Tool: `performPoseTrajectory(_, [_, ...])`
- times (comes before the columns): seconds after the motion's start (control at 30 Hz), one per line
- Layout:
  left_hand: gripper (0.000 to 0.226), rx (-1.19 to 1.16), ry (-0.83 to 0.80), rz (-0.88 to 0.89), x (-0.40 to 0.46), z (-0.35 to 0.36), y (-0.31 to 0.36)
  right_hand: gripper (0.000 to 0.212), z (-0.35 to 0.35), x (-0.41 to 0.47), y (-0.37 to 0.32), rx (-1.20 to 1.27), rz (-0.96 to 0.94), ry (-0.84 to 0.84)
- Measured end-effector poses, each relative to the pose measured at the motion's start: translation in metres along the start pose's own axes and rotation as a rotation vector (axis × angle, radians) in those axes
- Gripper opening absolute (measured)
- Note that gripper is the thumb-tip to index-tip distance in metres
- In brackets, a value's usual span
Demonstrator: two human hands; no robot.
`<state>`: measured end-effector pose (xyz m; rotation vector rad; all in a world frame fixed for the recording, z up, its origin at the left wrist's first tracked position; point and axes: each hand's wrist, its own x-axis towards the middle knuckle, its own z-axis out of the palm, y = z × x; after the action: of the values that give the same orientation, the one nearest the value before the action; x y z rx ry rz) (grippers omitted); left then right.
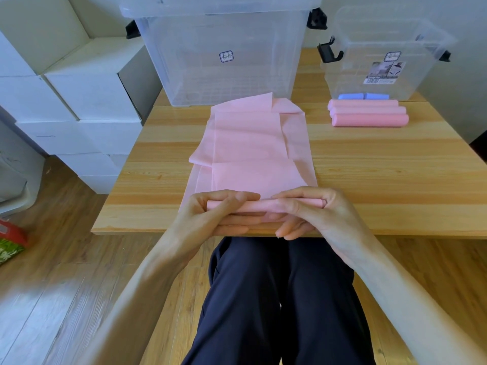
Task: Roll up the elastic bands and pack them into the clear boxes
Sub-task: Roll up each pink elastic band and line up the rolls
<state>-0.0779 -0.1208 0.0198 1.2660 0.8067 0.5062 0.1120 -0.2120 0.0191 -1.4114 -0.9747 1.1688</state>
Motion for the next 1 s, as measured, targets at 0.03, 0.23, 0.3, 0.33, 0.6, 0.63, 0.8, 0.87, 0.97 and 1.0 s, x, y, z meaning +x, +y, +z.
performPoseTrajectory(0.03, [0.033,-0.013,0.0,0.005,0.0001,-0.0005,-0.001,0.023,0.0002,-0.0001,-0.0004,0.006,0.007,0.009])
performPoseTrajectory(0.23, [0.03,0.003,0.049,0.003,0.0014,-0.0017,-0.0062,0.024,0.002,-0.0004,0.0012,0.045,0.025,-0.01])
performPoseTrajectory(0.3, [0.033,0.011,0.024,0.003,0.0014,-0.0022,-0.0071,0.021,0.0025,-0.0014,0.0027,0.03,0.015,-0.007])
performPoseTrajectory(0.33, [0.033,0.004,0.016,0.006,0.0009,-0.002,-0.0076,0.022,0.0029,-0.0022,0.0029,0.022,0.017,0.0])
performPoseTrajectory(0.6, [0.031,0.008,0.05,0.002,-0.0001,0.0006,-0.0066,0.023,0.0047,-0.0034,0.0051,0.043,0.018,0.005])
performPoseTrajectory(0.63, [0.032,0.0,0.048,0.002,0.0011,0.0003,-0.0067,0.022,0.005,-0.0035,0.0052,0.044,0.018,0.005])
performPoseTrajectory(0.8, [0.031,-0.06,0.08,0.017,0.0042,-0.0003,-0.0081,0.027,0.0065,-0.0042,0.0058,0.093,0.011,0.008])
performPoseTrajectory(0.87, [0.033,-0.046,0.07,0.028,0.0036,-0.0002,-0.0082,0.027,0.006,-0.0048,0.0069,0.09,-0.002,0.013])
performPoseTrajectory(0.97, [0.03,-0.057,0.035,0.03,0.0019,0.0011,-0.0073,0.022,0.0049,-0.0053,0.0088,0.068,0.001,0.043])
performPoseTrajectory(1.0, [0.029,-0.072,0.03,0.03,0.0008,0.002,-0.0073,0.024,0.0049,-0.0055,0.0089,0.069,0.002,0.048])
